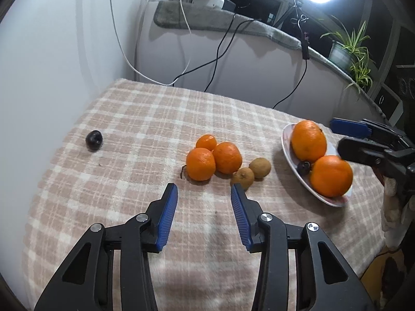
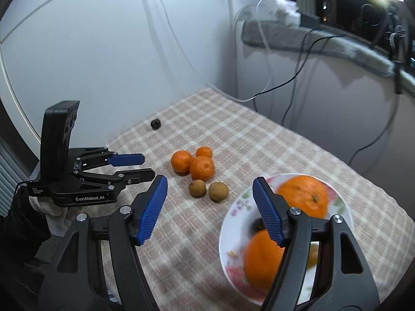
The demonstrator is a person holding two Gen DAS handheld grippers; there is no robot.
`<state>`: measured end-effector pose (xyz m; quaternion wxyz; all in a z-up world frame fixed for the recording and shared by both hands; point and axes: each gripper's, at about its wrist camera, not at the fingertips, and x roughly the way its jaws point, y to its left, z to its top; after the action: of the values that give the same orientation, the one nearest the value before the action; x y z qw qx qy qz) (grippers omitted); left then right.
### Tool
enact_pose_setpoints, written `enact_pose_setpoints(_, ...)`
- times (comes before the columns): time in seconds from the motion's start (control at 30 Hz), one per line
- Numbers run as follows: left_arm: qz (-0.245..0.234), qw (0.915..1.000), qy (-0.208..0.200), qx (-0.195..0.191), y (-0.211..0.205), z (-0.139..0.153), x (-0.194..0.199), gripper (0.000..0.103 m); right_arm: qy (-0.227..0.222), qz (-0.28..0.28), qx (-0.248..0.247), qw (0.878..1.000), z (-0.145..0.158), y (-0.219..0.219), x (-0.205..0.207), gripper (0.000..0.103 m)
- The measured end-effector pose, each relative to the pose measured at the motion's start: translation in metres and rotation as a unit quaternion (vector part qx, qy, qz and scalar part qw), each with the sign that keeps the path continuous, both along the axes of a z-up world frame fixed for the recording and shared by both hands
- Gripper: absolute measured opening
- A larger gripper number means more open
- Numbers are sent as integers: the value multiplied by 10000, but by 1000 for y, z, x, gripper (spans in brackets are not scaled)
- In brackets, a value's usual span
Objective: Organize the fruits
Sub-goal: 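Withdraw both grippers from the plate toward the loose tangerines, then grasp a tangerine with the right gripper while the left gripper grasps another tangerine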
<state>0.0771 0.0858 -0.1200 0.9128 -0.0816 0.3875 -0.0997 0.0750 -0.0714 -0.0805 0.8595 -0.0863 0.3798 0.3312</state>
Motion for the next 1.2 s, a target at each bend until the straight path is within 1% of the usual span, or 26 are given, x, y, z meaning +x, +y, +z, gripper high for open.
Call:
enact_pose_setpoints(0.03, -15, 10000, 16, 13, 0, -1, 3, 39, 80, 61, -54, 9999, -4, 6, 5, 71)
enact_pose_setpoints(0.13, -44, 9999, 62, 66, 0, -5, 10, 37, 305, 261, -243, 9989, -15, 23, 17, 55)
enact_pose_setpoints(0.27, -90, 9998, 99, 153, 0, -9, 18, 36, 457, 382, -546, 9967, -29, 40, 33, 54)
enact_pose_setpoints(0.37, -162, 9996, 102, 220, -2, -10, 23, 35, 614, 478, -638, 9949, -36, 50, 43, 48)
enact_pose_setpoints(0.43, -205, 9993, 105, 294, -4, -12, 26, 35, 685, 497, -706, 9939, -41, 56, 50, 48)
enact_pose_setpoints(0.67, -324, 9987, 212, 332, -6, -19, 39, 35, 966, 478, -785, 9911, -55, 67, 70, 48)
enact_pose_setpoints(0.7, -335, 9986, 220, 335, -7, -20, 41, 32, 998, 478, -791, 9907, -57, 68, 71, 48)
enact_pose_setpoints(0.73, -336, 9986, 222, 333, -7, -21, 41, 32, 1027, 476, -796, 9904, -58, 68, 73, 48)
enact_pose_setpoints(0.87, -362, 9986, 224, 300, -7, -23, 44, 32, 1146, 429, -834, 9890, -64, 69, 79, 48)
enact_pose_setpoints(1.03, -396, 9983, 198, 371, -10, -23, 47, 32, 1277, 402, -914, 9868, -68, 70, 83, 48)
enact_pose_setpoints(1.2, -413, 9981, 182, 415, -10, -24, 48, 33, 1516, 384, -900, 9836, -72, 72, 92, 48)
